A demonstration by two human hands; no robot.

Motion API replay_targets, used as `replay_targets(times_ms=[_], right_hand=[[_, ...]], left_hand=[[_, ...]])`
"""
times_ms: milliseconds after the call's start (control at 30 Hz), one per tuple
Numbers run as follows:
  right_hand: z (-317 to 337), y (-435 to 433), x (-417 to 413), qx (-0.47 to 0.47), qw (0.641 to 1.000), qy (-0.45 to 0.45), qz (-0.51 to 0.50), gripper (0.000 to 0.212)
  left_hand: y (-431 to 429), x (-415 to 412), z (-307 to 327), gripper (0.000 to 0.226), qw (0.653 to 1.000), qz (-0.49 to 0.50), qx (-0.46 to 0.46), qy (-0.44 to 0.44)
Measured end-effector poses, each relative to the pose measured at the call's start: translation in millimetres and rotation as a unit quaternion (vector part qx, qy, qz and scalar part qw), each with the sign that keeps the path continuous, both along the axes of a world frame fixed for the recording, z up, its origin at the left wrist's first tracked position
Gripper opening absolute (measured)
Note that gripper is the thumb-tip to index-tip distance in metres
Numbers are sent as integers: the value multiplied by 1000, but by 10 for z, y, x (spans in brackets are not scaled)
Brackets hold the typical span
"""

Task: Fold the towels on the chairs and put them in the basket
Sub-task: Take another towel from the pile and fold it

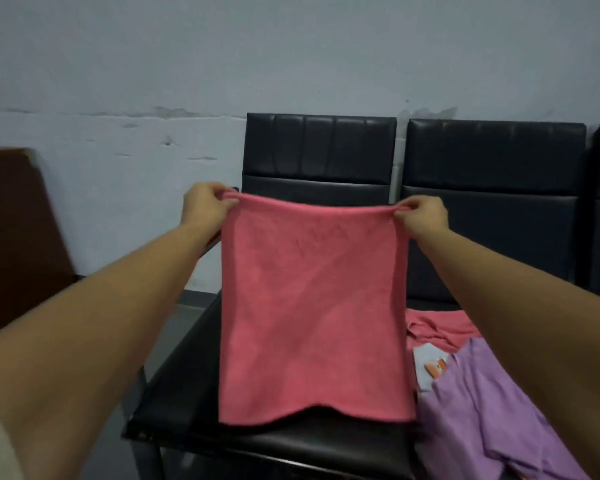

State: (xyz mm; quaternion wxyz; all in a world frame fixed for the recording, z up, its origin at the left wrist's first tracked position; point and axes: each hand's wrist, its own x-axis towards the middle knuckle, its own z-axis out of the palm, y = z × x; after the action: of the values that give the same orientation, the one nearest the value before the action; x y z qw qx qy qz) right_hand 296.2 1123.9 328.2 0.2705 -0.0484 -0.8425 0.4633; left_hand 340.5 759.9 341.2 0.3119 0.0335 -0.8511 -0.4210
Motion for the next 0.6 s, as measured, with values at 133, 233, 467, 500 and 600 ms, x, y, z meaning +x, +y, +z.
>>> replay_targets(times_ms=[133,233,467,500,600], right_hand=[[620,-88,-105,-78,993,93,4,11],[794,-89,-95,-122,987,104,28,9],[-184,-27,359,-89,992,41,80,13],[-427,-12,468,-85,992,26,89,14],[-1143,4,817,-80,992,-19,101,15]], left_hand=[[-64,-98,434,16,998,12,4,58],[-101,-9,465,10,997,12,31,75],[-185,492,-328,20,997,1,67,-26],[-192,580,-520,22,997,3,62,-50],[-194,826,-1142,22,992,10,76,-103]])
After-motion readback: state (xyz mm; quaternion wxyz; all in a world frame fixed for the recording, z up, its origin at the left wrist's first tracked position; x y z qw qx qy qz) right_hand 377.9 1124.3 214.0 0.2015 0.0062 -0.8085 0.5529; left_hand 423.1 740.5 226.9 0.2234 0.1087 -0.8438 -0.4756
